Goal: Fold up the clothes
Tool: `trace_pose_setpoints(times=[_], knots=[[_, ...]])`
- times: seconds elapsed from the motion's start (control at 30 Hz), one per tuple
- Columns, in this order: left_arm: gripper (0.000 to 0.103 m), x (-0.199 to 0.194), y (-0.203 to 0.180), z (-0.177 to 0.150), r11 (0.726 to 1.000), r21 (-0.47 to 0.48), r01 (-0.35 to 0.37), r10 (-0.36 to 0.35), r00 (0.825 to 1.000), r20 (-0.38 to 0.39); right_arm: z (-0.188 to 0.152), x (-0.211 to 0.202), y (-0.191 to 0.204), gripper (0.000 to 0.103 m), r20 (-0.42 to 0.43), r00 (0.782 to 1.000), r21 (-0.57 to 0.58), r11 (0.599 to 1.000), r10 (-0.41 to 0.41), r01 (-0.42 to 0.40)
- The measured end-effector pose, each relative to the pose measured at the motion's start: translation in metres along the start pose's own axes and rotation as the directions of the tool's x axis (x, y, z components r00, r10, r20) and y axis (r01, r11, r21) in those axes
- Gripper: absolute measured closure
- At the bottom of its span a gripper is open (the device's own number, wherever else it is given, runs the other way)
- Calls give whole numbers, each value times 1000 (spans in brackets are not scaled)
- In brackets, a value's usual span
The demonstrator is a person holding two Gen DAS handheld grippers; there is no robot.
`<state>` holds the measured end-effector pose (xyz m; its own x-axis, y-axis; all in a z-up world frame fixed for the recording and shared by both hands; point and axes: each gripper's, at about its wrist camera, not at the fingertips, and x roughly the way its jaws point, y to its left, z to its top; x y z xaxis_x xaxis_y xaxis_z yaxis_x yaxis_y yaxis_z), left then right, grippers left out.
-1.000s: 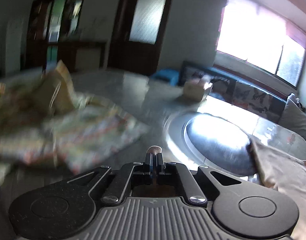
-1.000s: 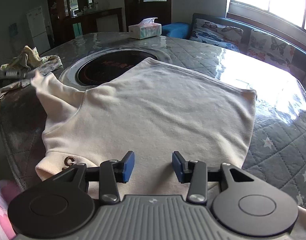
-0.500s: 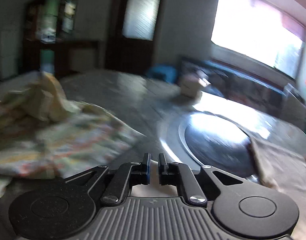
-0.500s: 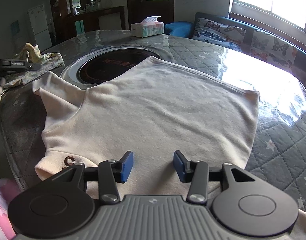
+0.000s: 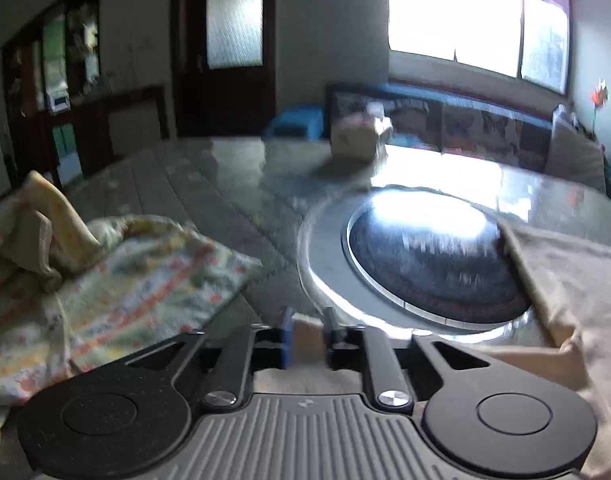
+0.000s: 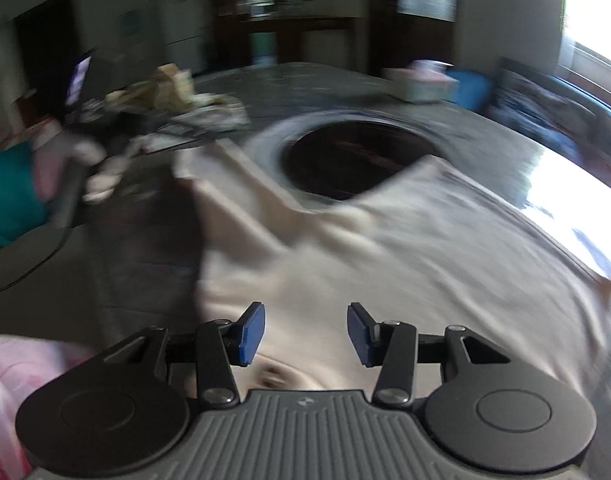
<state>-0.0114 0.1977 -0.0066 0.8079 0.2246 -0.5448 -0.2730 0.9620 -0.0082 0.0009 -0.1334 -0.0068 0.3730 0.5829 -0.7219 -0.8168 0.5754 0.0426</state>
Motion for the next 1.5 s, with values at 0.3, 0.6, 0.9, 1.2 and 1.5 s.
trace_pose_setpoints(times=[0.3,0.6,0.9,1.2,1.5], knots=[[76,16,14,-11,1000,-21,-7,5,995,-103,11,38,56,69,-30,997,-198,977,73,-77],[96,21,7,4,998,58,-26,28,999,-40,8,44,63,95,-41,997,-201,977,69,-76],[92,37,11,5,999,43,-24,27,997,-74,7,38,62,85,-40,990,-199,970,132,-138],[53,-4,30,-3,984,-150,-92,87,995,-41,13,17,43,68,7,994,-129,986,110,-108],[55,-7,33,-20,944,-312,-104,73,991,-111,4,15,31,66,3,998,-70,995,64,-64]])
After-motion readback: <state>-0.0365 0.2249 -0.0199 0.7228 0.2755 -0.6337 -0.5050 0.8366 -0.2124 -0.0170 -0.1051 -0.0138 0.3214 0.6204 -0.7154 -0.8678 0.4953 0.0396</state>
